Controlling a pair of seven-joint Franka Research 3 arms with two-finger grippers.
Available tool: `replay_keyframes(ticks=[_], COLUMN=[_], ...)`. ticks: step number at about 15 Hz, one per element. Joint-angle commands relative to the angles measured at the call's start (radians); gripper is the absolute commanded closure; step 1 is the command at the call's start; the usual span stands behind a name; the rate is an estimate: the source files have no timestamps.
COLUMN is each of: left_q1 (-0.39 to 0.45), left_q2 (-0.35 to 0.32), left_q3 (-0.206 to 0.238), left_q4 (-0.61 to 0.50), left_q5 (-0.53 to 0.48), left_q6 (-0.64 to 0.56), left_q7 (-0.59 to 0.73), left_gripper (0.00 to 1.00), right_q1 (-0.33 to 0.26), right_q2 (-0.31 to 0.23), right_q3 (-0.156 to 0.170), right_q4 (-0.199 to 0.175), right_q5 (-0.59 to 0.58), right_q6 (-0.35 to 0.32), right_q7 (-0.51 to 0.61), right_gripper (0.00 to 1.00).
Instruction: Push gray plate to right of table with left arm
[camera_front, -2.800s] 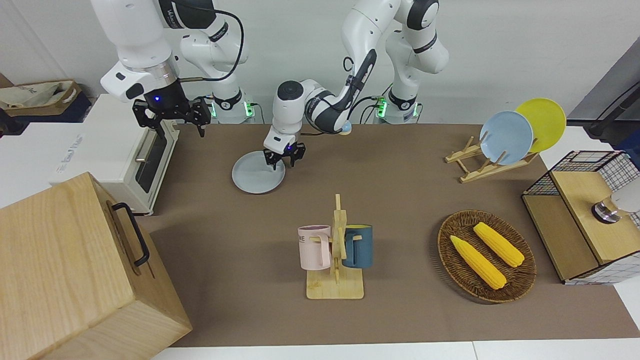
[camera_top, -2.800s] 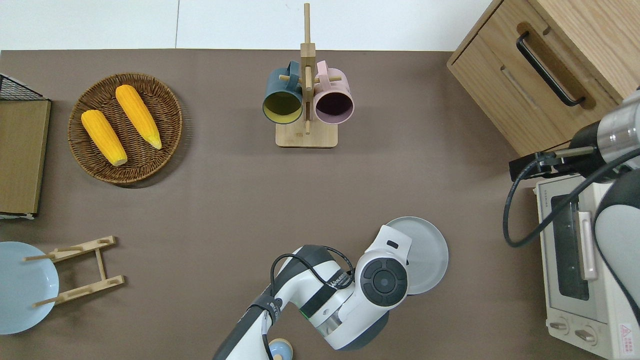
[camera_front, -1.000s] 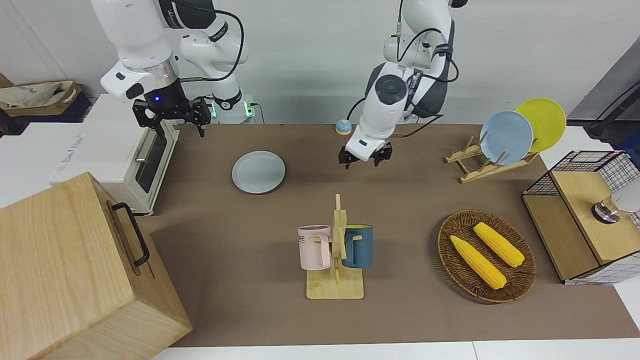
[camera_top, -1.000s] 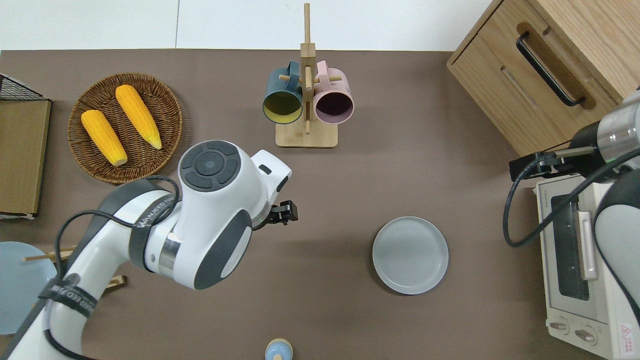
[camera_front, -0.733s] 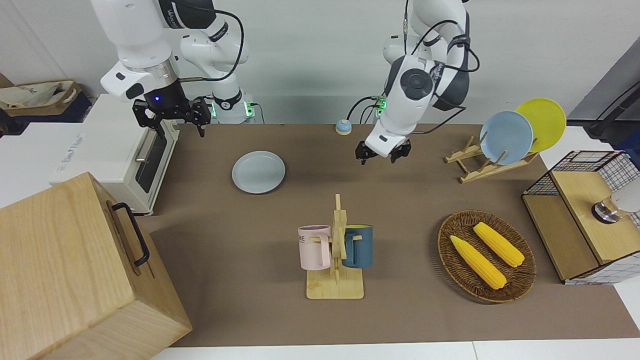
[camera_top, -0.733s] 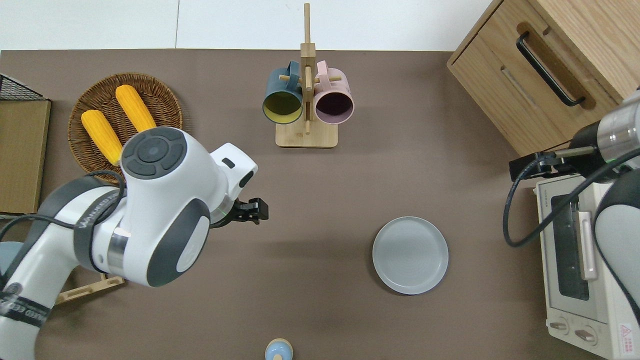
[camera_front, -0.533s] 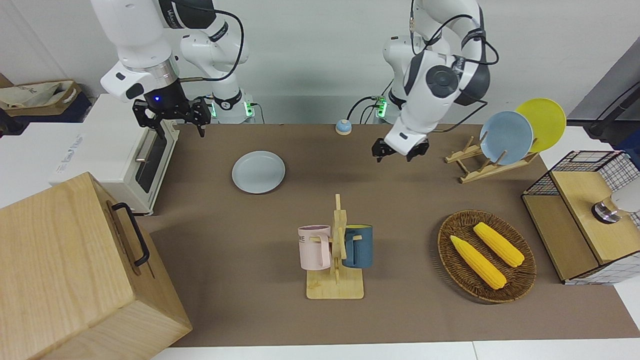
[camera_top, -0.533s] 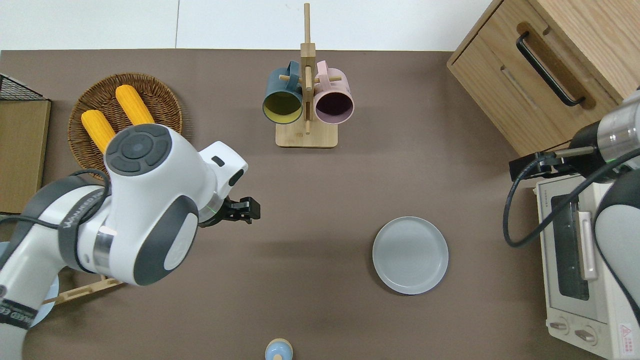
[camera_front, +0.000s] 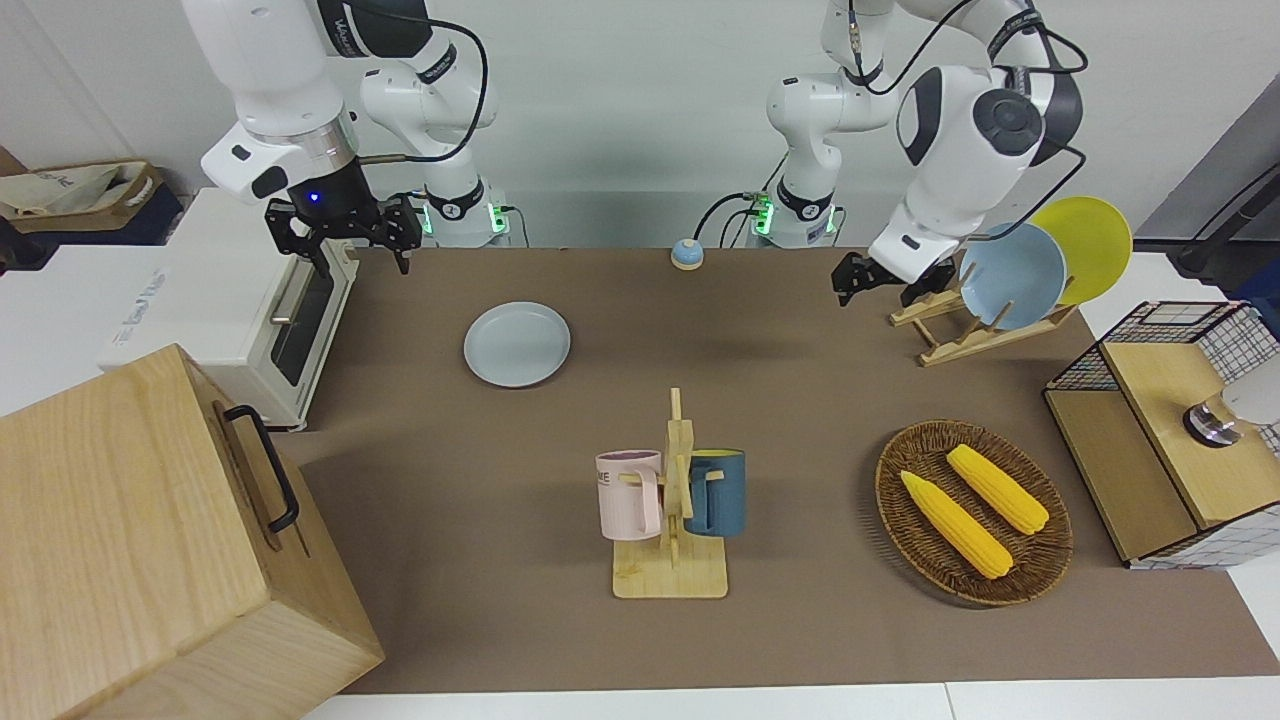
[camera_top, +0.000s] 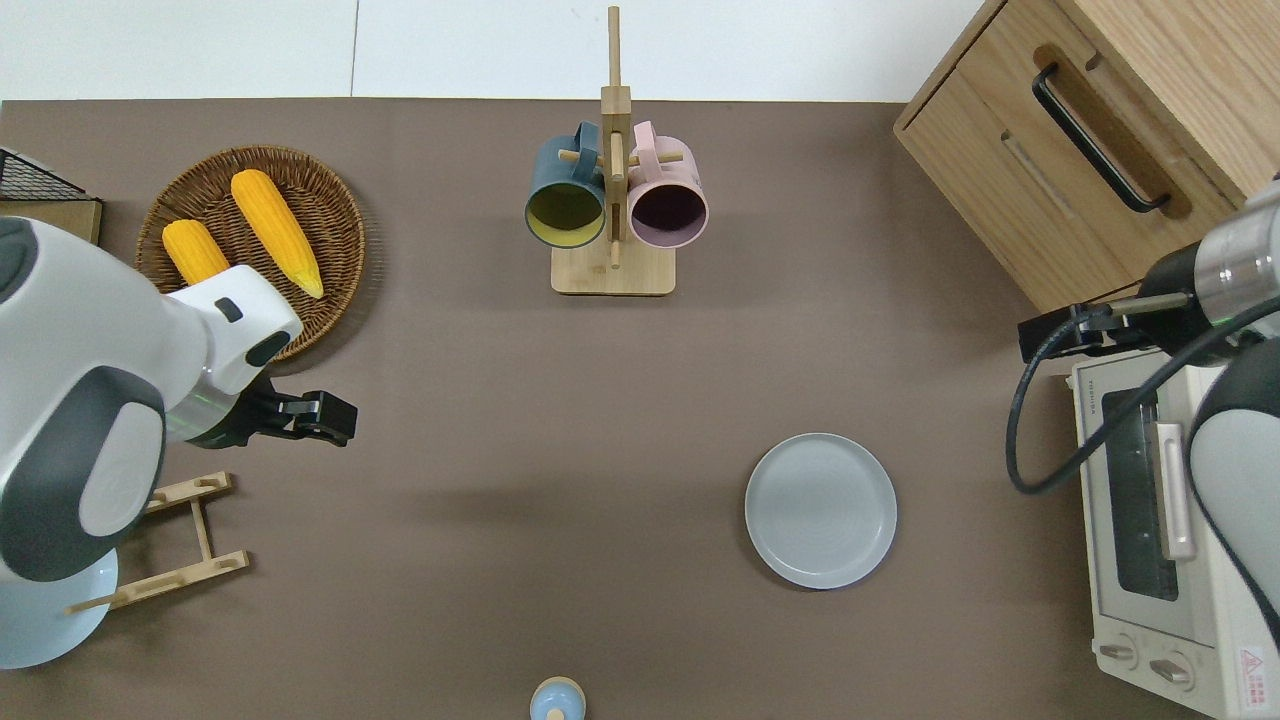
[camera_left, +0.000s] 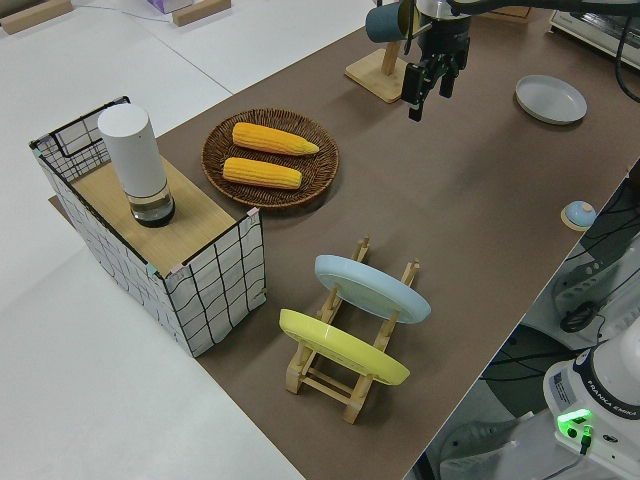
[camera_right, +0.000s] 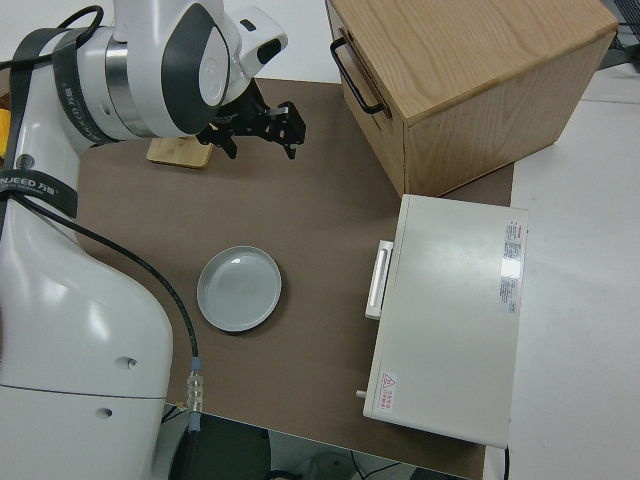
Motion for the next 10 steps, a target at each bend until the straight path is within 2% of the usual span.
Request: replay_keyframes(ticks=[1,4,10], left_q1=[0.067,0.101,0.100], left_q2=[-0.038,-0.051,-0.062], left_q3=[-0.006,-0.006,0.010], left_q4=[0.033,0.060,0.123], left_q5=[0.018,0.018,0.018], left_q6=[-0.047,-0.054,-0.052], left_q7=[0.056,0.061,0.059], left_gripper=[0.01,0.01,0.01], right_q1=[-0.001,-0.001,-0.001], right_q2=[-0.006,-0.006,-0.006], right_q3=[0.000,0.000,0.000], right_q4=[0.001,0.001,0.001], right_q5=[0.007,0.007,0.007], right_q6=[-0.011,-0.011,-0.011], right_q7=[0.003,0.003,0.003], right_gripper=[0.017,0.017,0.017])
